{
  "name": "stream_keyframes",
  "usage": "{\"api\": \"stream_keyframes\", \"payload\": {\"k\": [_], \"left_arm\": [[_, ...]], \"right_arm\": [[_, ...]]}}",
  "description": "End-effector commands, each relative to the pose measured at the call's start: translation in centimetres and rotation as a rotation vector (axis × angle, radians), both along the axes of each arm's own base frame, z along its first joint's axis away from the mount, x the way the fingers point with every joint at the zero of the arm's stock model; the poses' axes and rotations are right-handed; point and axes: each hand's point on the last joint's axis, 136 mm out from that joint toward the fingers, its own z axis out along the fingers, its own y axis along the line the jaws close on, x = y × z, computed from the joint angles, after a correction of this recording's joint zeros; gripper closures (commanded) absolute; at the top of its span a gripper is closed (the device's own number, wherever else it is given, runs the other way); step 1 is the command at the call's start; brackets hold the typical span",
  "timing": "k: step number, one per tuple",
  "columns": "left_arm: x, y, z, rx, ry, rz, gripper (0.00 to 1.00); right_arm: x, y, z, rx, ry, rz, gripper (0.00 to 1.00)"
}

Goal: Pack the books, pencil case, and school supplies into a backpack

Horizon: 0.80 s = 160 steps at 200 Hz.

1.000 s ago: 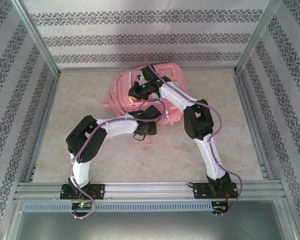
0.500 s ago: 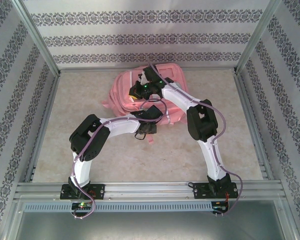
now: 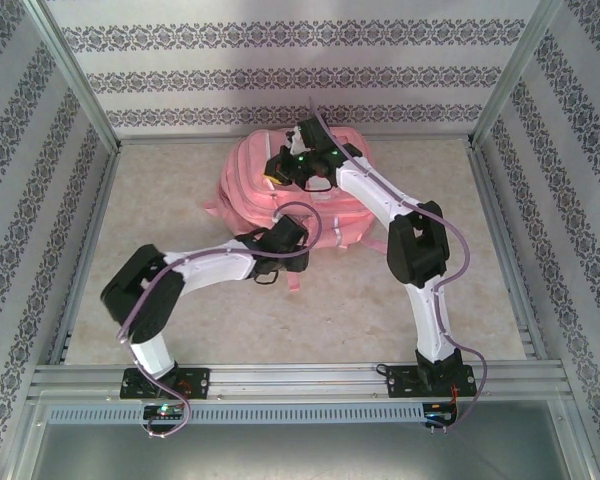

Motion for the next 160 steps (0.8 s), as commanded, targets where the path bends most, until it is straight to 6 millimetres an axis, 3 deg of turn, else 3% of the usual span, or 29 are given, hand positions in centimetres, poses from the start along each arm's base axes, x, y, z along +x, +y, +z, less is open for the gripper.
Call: {"api": "stream_keyframes", "payload": {"k": [1,37,75,96,160], "left_arm": [[0.5,-0.4,2.9,-0.106,-0.11,-0.119,0.48],[-1.3,-0.6,5.1,-0.299,-0.204,-0.285,0.46],[-0.9,-1.8,3.8,-0.453,-0.114,-0.294,0.45],[-0.2,-2.4,3.2,-0.501,-0.076,-0.288,0.39],[2.0,0.0,1.4,-0.5,-0.04,-0.241,0.35]], "right_arm": [[-0.5,-0.3,7.6,0.096,-0.105,0.018,1.0],[-0.8,-1.0,9.5,0.122,-0.114,0.02,1.0],[-1.2,-1.4,10.9,0.151,-0.112,0.021,1.0],[-1.3,-1.6,11.3,0.168,-0.105,0.022,1.0],[-1.1,-2.3,12.2,0.21,-0.072,0.017,1.0]]}}
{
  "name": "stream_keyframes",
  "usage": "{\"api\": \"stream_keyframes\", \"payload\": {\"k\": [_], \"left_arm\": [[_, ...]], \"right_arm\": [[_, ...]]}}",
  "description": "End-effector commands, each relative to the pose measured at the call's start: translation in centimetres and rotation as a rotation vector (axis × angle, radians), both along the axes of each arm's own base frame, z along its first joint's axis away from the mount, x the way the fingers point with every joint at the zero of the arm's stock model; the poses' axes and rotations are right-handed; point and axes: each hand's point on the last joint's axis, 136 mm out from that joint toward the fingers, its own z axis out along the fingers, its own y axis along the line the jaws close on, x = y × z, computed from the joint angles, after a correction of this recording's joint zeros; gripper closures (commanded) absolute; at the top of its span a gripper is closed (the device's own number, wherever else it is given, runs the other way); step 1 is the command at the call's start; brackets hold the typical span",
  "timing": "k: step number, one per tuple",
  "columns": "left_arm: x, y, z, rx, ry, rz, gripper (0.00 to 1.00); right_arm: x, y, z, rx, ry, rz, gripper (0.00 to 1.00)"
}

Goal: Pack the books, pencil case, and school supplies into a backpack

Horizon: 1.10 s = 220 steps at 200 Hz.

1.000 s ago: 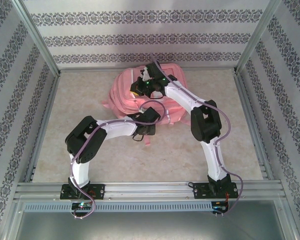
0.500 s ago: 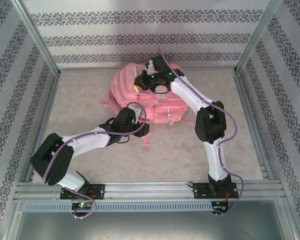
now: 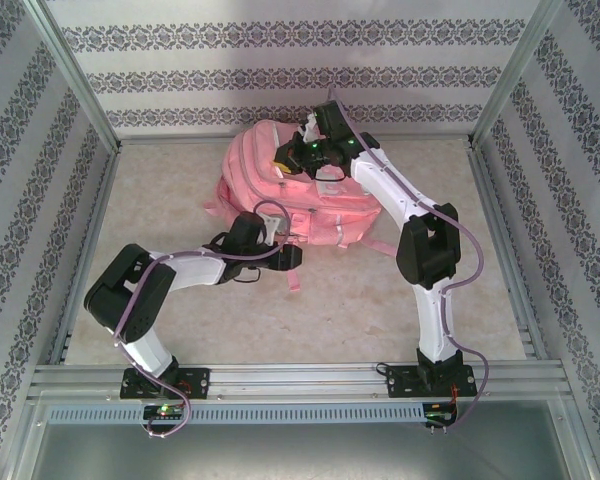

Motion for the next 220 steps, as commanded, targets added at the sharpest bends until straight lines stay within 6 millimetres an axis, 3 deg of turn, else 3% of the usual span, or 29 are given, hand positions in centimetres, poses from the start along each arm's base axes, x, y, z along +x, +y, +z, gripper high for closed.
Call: {"api": "stream_keyframes", "payload": {"k": [1,43,96,166,220], "left_arm": [[1.6,-0.5,1.7,-0.088,-0.041,-0.024,0.35],[2.1,-2.8,1.5,-0.163,-0.005,-0.152,0.34],[3.7,-1.8,0.7,-0.102,-0.036,-0.117,0.35],[5.7,-2.3,1.8,-0.182,-0.144,-0.054,0.4],[5.9,-1.3,1.0,-0.118,-0.151,-0.017,0.43]], "right_arm": [[-0.9,0.0,8.3,0.135,-0.136,0.038,1.0],[-0.7,-0.1,8.6,0.168,-0.11,0.034,1.0],[-0.5,0.3,8.8,0.195,-0.092,0.034,1.0],[-0.5,1.1,9.1,0.246,-0.072,0.04,1.0],[-0.3,1.3,9.2,0.257,-0.068,0.037,1.0]]}}
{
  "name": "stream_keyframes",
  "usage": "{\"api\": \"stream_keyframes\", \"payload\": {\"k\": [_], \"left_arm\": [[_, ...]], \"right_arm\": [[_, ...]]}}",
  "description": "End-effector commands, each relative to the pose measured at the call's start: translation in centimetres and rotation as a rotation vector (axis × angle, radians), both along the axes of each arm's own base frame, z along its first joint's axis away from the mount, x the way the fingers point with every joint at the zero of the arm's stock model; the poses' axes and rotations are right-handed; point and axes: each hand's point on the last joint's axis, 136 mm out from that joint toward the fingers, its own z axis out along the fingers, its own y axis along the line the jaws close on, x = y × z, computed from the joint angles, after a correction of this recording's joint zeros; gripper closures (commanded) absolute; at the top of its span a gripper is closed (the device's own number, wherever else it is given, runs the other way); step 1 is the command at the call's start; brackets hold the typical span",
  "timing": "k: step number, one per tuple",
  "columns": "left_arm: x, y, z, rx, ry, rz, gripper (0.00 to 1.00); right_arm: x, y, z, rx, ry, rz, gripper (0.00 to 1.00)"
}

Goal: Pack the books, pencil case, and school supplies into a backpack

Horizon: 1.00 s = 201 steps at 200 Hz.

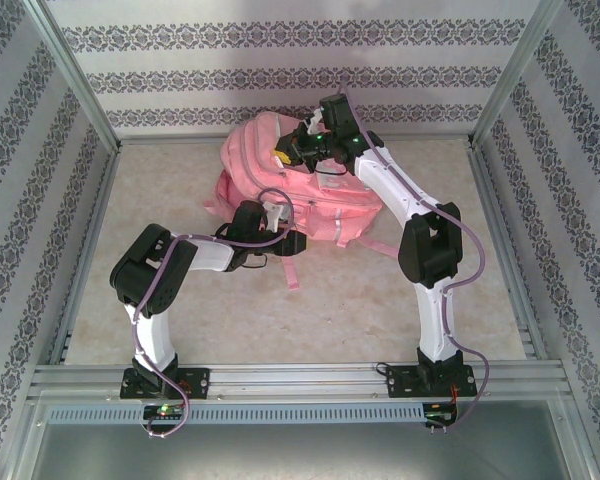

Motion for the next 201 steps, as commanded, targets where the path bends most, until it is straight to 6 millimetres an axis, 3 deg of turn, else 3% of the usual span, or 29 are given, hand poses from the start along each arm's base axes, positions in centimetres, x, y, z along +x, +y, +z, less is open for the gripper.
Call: {"api": "stream_keyframes", "payload": {"k": [1,75,164,201], "left_arm": [[1.4,0.6,1.2,0.008,-0.082,0.036,0.43],[0.4,3.4,0.2,0.192,-0.099,0.075,0.44],[1.6,2.8,0.0,0.182,-0.072,0.094,0.41],[2.3,2.6,1.2,0.159,-0.109,0.109,0.41]], "right_arm": [[-1.5,1.3,7.0,0.126,-0.147,0.078,1.0],[-1.5,0.9,7.0,0.103,-0.141,0.075,1.0],[-2.0,1.4,8.1,0.125,-0.141,0.091,1.0],[-2.3,1.6,8.7,0.143,-0.139,0.1,1.0]]}}
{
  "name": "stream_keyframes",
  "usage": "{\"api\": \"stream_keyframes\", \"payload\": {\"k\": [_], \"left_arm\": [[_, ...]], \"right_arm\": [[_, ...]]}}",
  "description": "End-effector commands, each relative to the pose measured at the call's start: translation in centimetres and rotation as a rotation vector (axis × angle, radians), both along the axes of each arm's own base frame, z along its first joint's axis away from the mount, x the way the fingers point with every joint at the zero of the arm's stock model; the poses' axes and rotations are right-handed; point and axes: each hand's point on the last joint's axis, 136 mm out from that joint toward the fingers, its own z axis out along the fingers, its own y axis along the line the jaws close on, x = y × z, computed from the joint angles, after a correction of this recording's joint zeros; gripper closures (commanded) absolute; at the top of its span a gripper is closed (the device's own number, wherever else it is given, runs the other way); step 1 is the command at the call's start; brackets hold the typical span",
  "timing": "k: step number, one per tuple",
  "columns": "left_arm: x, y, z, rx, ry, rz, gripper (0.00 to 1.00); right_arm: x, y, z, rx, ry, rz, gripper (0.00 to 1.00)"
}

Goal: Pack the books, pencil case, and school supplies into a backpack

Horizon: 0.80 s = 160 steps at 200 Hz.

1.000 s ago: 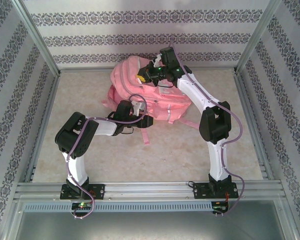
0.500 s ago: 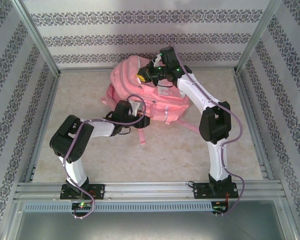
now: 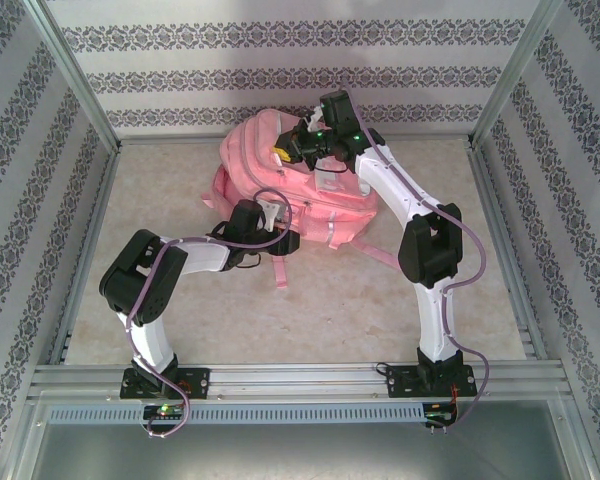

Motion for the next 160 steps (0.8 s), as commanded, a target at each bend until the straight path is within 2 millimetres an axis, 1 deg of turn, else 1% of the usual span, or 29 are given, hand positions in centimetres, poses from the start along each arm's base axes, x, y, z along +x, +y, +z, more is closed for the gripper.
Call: {"api": "stream_keyframes", "payload": {"k": [1,6,29,51,76,96,119,137,160], "left_arm": [[1.7,-0.1,1.4,-0.015,-0.046,0.024,0.41],[1.9,-0.2,1.5,-0.022,-0.05,0.027,0.41],[2.4,-0.9,2.6,-0.076,-0.062,0.018,0.43],[2.6,-1.5,3.3,-0.121,-0.075,0.011,0.49],[2.9,-1.5,3.0,-0.117,-0.063,0.024,0.62],[3.3,-1.1,2.4,-0.094,-0.049,0.051,0.67],[3.8,-0.7,2.4,-0.079,-0.055,0.087,0.71],[4.0,-0.6,2.5,-0.075,-0.057,0.097,0.77],[4.1,-0.3,2.3,-0.06,-0.056,0.111,0.86]], "right_arm": [[-2.2,1.7,7.7,0.135,-0.153,0.102,1.0],[-2.3,1.7,7.9,0.14,-0.155,0.104,1.0],[-2.3,2.1,7.6,0.145,-0.145,0.107,1.0],[-2.2,2.0,7.5,0.144,-0.141,0.104,1.0],[-2.1,2.1,7.5,0.147,-0.138,0.103,1.0],[-2.2,2.2,7.7,0.151,-0.14,0.104,1.0],[-2.4,2.3,7.7,0.151,-0.14,0.108,1.0],[-2.4,2.3,7.5,0.149,-0.139,0.107,1.0],[-2.3,2.1,7.2,0.145,-0.137,0.105,1.0]]}}
